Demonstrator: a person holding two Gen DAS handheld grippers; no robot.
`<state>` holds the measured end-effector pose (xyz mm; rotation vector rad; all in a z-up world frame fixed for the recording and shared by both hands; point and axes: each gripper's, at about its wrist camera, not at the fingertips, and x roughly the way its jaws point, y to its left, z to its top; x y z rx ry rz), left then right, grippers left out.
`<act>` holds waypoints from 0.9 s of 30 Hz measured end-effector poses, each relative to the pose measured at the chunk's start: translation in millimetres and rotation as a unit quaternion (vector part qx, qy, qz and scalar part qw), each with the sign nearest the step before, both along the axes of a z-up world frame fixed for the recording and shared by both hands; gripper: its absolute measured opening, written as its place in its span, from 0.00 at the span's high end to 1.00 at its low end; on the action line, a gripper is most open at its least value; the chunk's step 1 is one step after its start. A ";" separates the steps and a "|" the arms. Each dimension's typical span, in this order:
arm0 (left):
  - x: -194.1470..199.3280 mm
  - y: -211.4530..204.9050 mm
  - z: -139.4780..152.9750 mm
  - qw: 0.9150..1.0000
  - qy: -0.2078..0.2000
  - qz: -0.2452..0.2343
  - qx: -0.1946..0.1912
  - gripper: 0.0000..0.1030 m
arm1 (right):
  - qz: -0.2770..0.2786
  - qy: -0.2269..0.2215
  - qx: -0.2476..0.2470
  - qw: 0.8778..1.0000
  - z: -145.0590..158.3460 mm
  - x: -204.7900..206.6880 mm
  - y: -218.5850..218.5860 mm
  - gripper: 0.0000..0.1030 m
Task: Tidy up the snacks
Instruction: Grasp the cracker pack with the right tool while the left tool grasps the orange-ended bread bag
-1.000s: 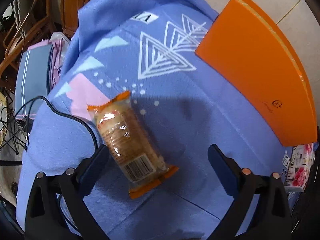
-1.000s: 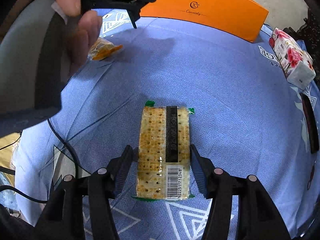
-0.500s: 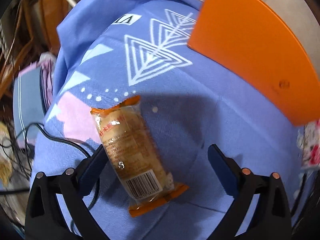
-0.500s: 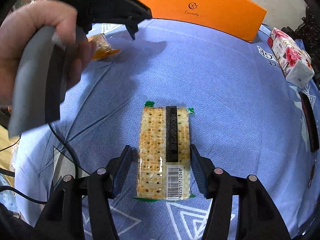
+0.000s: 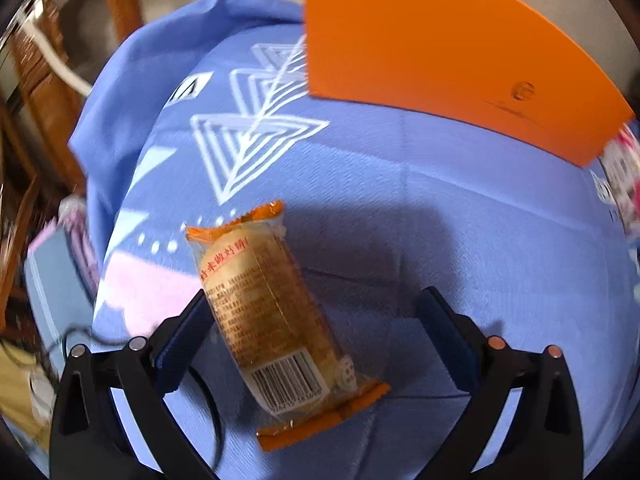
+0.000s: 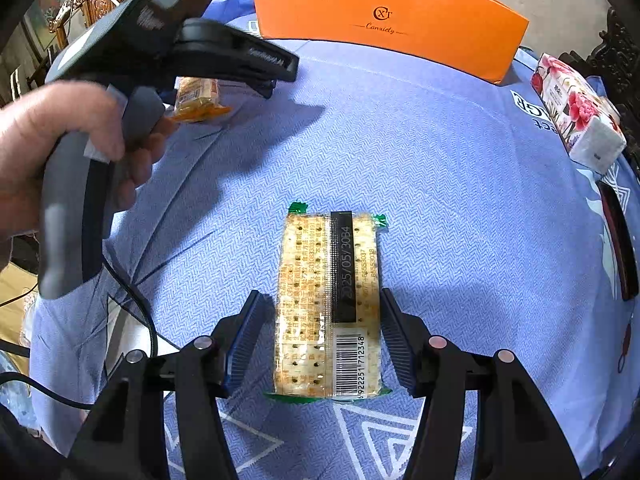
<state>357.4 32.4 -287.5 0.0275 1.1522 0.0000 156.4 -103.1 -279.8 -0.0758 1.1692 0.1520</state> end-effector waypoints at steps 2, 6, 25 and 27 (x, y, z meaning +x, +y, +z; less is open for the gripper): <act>-0.4 0.1 -1.0 1.000 -0.011 -0.026 -0.001 0.04 | 0.000 -0.001 -0.001 1.000 -0.2 0.0 -0.8 0.43; -2.5 -2.7 -2.9 0.997 -0.035 -0.066 -0.002 0.04 | -0.001 -0.001 -0.002 1.000 0.2 1.1 -0.7 0.43; -18.8 10.5 -6.7 0.993 -0.075 -0.092 -0.011 0.05 | -0.008 0.004 -0.007 1.000 0.7 4.6 -0.2 0.45; -20.7 8.5 -4.9 0.992 -0.077 -0.097 -0.012 0.12 | -0.009 0.005 -0.007 1.000 1.2 5.2 -1.2 0.48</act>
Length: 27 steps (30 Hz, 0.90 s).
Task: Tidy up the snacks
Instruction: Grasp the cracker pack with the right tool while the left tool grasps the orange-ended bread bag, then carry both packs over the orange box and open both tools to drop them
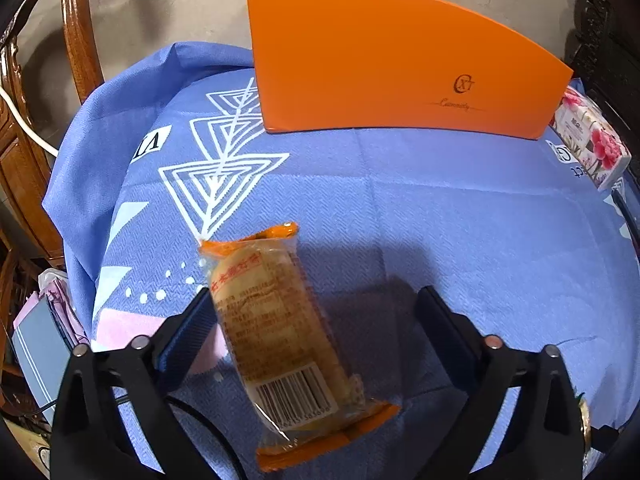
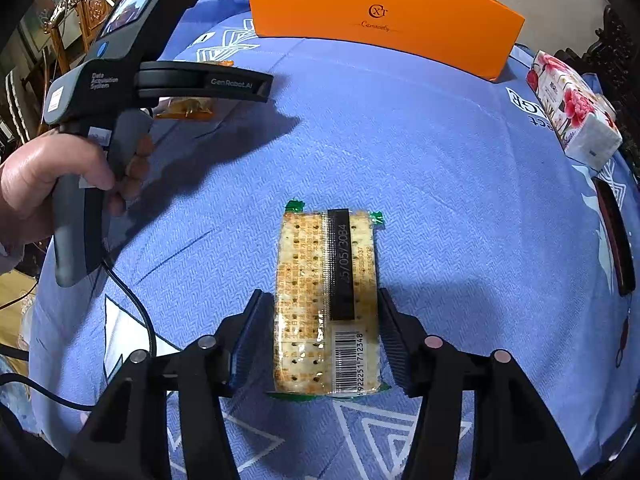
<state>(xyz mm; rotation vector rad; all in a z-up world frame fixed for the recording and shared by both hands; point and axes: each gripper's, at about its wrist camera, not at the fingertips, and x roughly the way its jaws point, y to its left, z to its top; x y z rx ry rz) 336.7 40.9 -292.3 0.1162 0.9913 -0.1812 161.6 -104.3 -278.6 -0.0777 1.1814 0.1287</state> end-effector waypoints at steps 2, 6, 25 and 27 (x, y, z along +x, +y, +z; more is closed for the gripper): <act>-4.8 -4.1 2.8 1.000 -0.006 -0.015 -0.002 0.25 | 0.000 0.001 -0.002 1.000 0.7 -0.4 -0.4 0.54; -12.9 -15.8 7.0 0.999 -0.010 -0.035 -0.005 0.52 | 0.006 0.005 -0.005 1.000 1.3 -0.2 -0.6 0.54; -36.7 -2.6 16.7 1.000 0.002 0.004 -0.027 0.66 | 0.021 0.000 0.001 1.000 10.8 0.8 -6.4 0.54; -40.2 0.0 25.2 0.999 -0.003 0.011 -0.029 0.66 | 0.022 -0.006 0.008 1.000 16.1 2.1 -8.4 0.54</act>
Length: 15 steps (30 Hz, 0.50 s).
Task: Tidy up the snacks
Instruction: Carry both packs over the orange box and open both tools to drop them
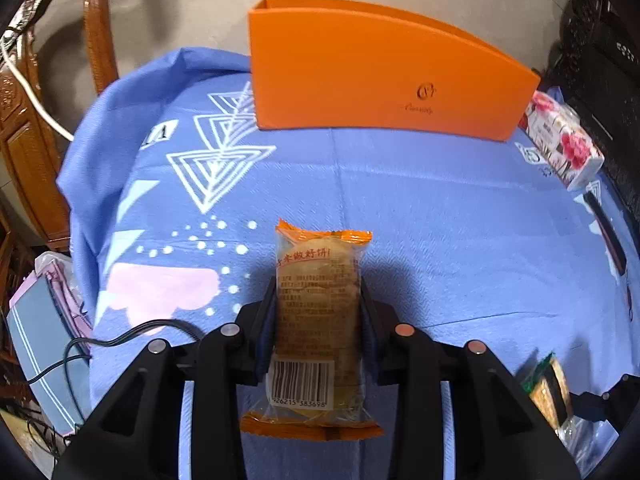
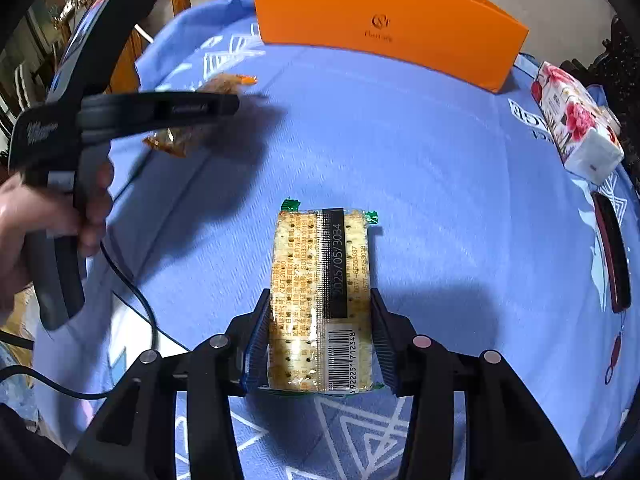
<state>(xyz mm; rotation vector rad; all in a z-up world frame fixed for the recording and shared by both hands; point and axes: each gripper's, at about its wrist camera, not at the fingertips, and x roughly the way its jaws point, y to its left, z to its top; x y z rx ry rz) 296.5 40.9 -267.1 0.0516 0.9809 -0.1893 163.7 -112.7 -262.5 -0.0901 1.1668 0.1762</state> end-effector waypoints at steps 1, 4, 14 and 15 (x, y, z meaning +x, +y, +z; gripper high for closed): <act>-2.5 1.6 6.9 1.000 -0.005 0.004 -0.002 0.66 | 0.001 -0.005 0.002 1.000 3.6 0.8 -0.7 0.54; -8.6 6.7 34.7 1.000 -0.024 0.013 -0.012 0.66 | 0.006 -0.031 0.014 0.999 24.5 5.4 -7.3 0.54; 48.3 -18.1 173.7 0.990 -0.125 0.015 -0.057 0.66 | -0.035 -0.174 0.059 0.982 143.8 98.8 -75.6 0.54; 64.9 -24.7 187.0 0.990 -0.130 0.017 -0.061 0.66 | -0.039 -0.188 0.060 0.980 154.2 112.4 -81.9 0.54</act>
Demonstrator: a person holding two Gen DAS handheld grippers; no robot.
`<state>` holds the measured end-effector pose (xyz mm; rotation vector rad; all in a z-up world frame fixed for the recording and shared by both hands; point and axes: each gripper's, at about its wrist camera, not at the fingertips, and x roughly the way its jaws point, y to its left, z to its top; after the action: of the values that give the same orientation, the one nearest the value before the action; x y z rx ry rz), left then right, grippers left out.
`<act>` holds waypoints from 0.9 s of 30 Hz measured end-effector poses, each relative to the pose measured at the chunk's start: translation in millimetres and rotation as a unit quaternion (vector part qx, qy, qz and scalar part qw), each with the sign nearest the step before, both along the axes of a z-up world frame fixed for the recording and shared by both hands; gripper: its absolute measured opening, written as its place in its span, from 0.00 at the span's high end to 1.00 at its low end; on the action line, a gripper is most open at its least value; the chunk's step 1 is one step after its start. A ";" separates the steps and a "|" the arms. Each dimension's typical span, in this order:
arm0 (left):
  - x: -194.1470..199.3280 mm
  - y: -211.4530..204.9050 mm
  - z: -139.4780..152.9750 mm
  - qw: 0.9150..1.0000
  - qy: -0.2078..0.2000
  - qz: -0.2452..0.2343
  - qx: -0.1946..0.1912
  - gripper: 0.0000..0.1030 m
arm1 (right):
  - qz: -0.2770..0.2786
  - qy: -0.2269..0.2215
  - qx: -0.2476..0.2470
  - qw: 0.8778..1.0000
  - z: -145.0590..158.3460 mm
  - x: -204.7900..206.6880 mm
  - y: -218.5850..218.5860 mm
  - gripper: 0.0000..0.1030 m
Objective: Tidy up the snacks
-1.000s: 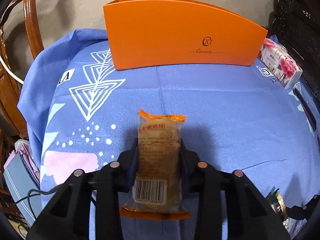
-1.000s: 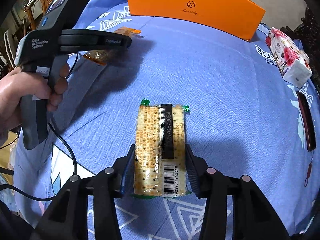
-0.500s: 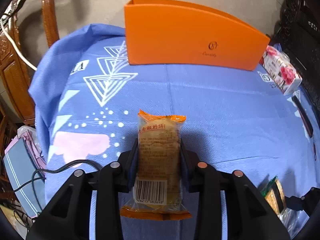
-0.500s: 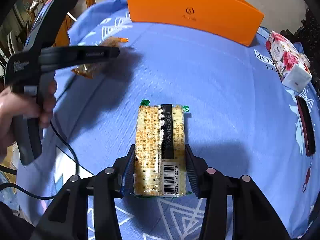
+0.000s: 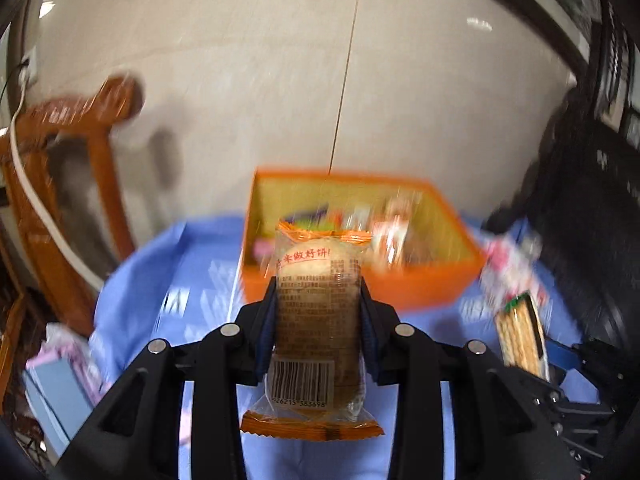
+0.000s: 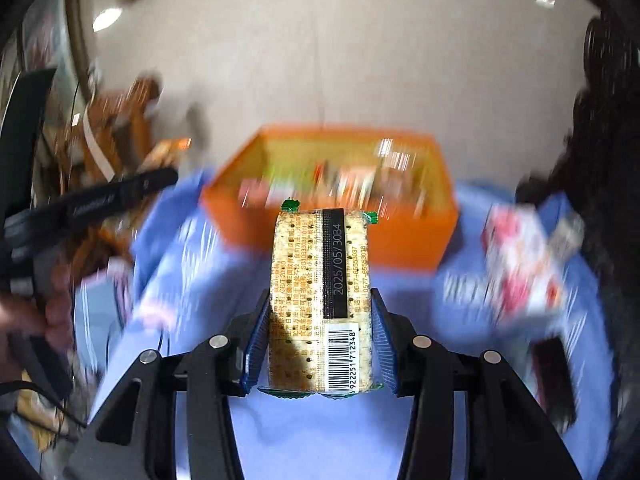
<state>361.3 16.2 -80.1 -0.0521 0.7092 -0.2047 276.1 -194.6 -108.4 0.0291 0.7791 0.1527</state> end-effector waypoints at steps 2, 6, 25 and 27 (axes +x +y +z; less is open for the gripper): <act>22.7 -10.1 16.8 1.000 -0.007 0.005 -0.001 0.66 | -0.009 -0.025 0.000 1.000 20.3 33.2 -12.4 0.54; 67.1 -28.5 42.6 1.000 -0.022 0.013 0.015 0.66 | -0.008 -0.051 0.000 0.999 42.9 90.8 -26.6 0.54; 68.2 -30.0 57.5 0.994 -0.009 0.068 0.085 0.04 | -0.043 -0.035 -0.016 0.998 63.6 115.4 -22.2 0.03; 62.2 -26.8 59.2 0.994 -0.011 0.070 0.082 0.04 | -0.043 -0.033 -0.020 0.998 63.6 110.4 -19.6 0.03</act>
<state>423.6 -10.7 -21.0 0.0571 0.6954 -0.0120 386.5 -214.2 -44.8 0.0192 0.7132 0.0563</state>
